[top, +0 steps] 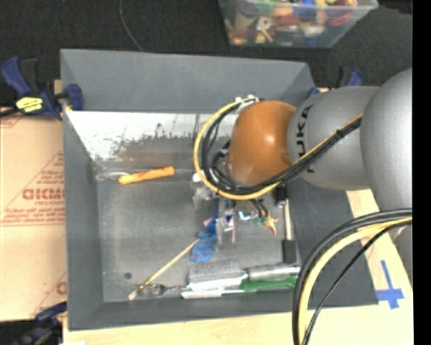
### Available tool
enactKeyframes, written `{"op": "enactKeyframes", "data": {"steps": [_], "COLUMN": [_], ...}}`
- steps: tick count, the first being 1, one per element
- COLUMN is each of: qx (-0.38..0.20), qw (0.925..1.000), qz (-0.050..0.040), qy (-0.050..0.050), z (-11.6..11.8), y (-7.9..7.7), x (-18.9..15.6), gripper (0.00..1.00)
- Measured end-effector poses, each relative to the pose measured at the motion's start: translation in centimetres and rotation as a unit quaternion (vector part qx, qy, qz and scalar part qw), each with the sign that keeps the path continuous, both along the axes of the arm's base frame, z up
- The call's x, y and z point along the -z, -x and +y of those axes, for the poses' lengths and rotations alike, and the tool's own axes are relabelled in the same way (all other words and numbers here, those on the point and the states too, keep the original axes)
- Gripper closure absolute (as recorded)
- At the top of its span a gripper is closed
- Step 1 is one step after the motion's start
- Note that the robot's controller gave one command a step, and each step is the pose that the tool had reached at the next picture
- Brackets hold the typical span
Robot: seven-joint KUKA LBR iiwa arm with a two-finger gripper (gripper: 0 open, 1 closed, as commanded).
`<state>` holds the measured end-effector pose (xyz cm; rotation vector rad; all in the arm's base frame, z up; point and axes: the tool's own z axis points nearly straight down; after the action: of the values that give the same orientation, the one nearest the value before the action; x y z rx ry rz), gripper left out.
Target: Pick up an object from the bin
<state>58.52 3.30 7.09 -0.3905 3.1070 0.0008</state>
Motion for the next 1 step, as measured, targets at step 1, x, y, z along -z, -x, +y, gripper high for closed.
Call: {"op": "enactKeyframes", "data": {"steps": [1], "qx": [-0.279], "qw": [0.9604], "qz": [-0.0052], "qy": [0.002], "z": [-1.33], "y": [-2.59], "x": [-0.08], "gripper": [0.0]}}
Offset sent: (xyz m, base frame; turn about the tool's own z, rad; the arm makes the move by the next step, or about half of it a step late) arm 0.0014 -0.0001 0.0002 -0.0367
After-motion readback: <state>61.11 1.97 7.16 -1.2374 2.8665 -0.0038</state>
